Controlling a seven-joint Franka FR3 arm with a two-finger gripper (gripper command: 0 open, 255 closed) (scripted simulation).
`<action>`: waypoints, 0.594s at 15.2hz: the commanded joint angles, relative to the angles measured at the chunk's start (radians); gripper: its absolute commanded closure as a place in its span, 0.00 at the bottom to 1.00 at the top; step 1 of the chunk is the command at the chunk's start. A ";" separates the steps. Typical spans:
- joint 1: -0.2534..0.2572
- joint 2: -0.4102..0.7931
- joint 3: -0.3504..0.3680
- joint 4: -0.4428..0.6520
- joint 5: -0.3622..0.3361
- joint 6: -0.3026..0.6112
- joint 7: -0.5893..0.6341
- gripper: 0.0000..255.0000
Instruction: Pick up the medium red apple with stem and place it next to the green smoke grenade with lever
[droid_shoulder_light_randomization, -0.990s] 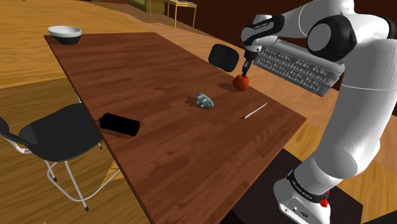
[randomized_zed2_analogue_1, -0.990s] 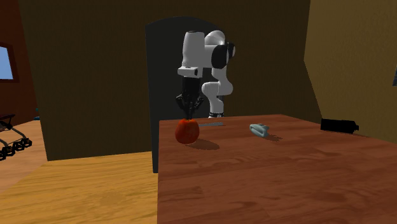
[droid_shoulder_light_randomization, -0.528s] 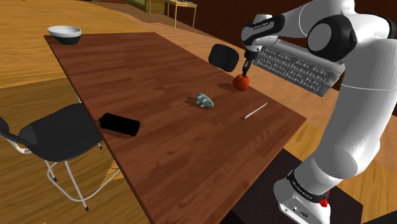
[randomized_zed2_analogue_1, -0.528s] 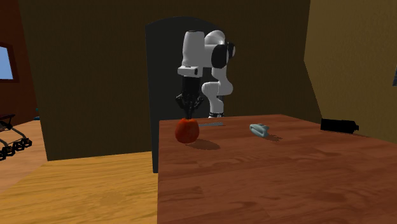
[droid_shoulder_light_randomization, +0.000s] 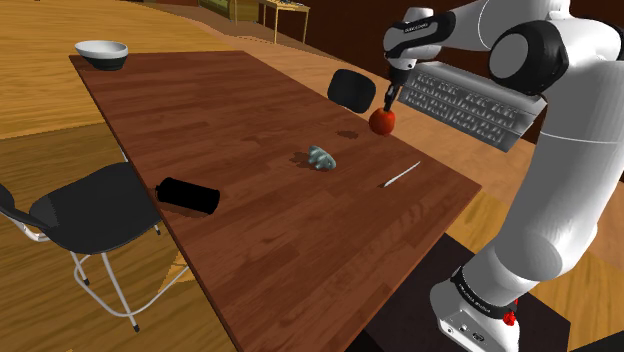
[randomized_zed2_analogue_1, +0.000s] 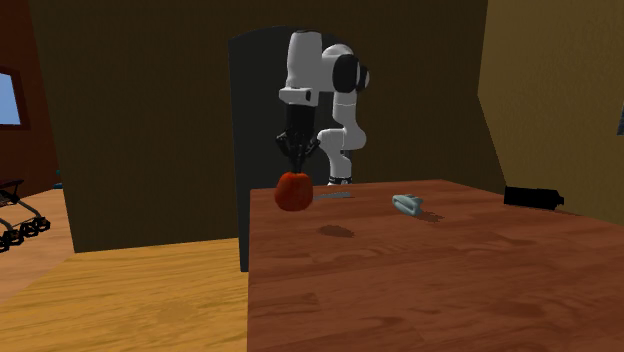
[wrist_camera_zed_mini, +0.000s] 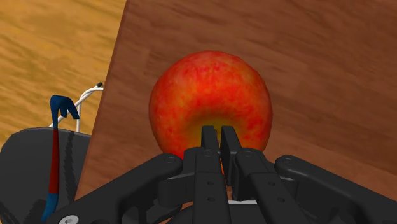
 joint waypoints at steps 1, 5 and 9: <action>-0.001 -0.005 -0.001 0.020 -0.002 -0.025 -0.001 1.00; -0.002 -0.013 -0.004 0.063 -0.005 -0.075 -0.001 1.00; -0.004 -0.018 -0.005 0.110 -0.007 -0.127 -0.002 1.00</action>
